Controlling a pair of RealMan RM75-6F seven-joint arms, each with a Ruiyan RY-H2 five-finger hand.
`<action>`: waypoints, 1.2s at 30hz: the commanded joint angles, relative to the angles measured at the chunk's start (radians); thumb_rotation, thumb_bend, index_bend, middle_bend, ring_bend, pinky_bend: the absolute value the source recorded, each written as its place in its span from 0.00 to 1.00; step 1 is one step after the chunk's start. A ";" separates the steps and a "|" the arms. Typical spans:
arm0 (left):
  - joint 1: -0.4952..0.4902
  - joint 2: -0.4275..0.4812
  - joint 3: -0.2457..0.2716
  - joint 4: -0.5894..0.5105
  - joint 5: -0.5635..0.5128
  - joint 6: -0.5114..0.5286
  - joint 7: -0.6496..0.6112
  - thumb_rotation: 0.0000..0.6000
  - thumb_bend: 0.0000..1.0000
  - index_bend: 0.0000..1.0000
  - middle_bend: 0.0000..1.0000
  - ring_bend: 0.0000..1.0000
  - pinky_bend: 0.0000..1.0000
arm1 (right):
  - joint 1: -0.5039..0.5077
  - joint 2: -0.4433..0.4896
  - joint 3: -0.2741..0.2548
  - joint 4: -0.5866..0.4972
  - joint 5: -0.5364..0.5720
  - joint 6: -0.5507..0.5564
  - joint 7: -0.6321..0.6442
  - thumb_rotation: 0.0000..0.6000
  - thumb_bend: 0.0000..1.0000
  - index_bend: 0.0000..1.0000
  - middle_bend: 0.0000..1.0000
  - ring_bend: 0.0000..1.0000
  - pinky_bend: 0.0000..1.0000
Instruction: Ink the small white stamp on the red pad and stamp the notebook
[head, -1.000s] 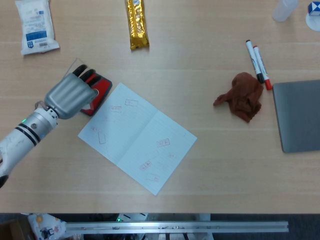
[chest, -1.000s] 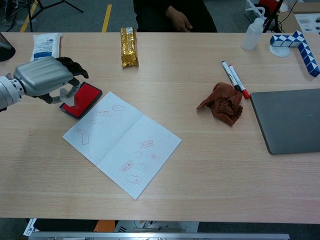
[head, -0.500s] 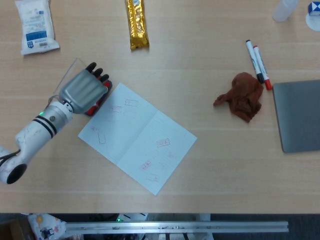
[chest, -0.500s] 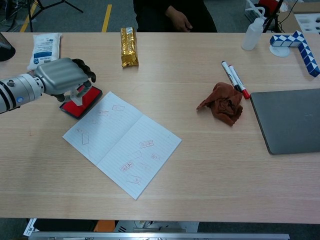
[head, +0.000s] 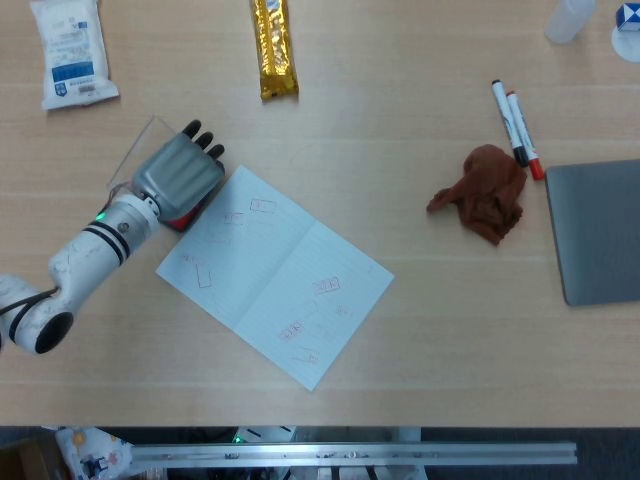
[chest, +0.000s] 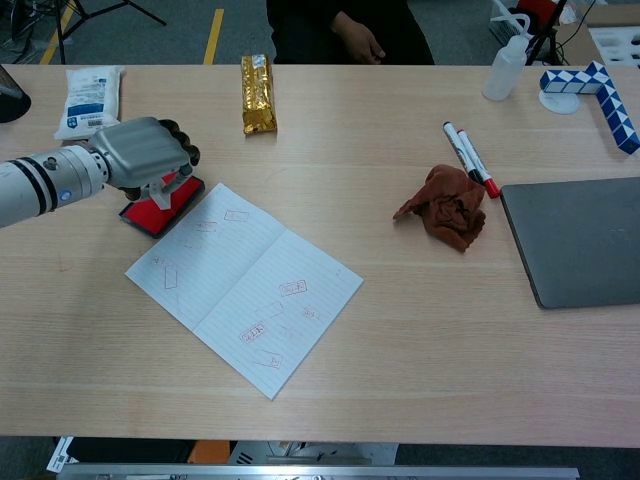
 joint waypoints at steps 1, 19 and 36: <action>-0.008 -0.003 0.001 0.011 -0.004 -0.009 -0.007 1.00 0.32 0.64 0.24 0.19 0.16 | -0.001 0.000 0.000 -0.001 0.001 0.000 -0.002 1.00 0.18 0.37 0.41 0.34 0.41; -0.048 -0.023 0.011 0.066 -0.031 -0.068 -0.057 1.00 0.32 0.64 0.15 0.18 0.16 | -0.005 0.001 0.003 -0.012 0.010 -0.002 -0.021 1.00 0.18 0.37 0.41 0.35 0.41; -0.063 -0.041 0.018 0.101 -0.049 -0.086 -0.097 1.00 0.32 0.65 0.06 0.09 0.16 | -0.007 0.000 0.006 -0.010 0.012 -0.001 -0.021 1.00 0.18 0.37 0.41 0.35 0.41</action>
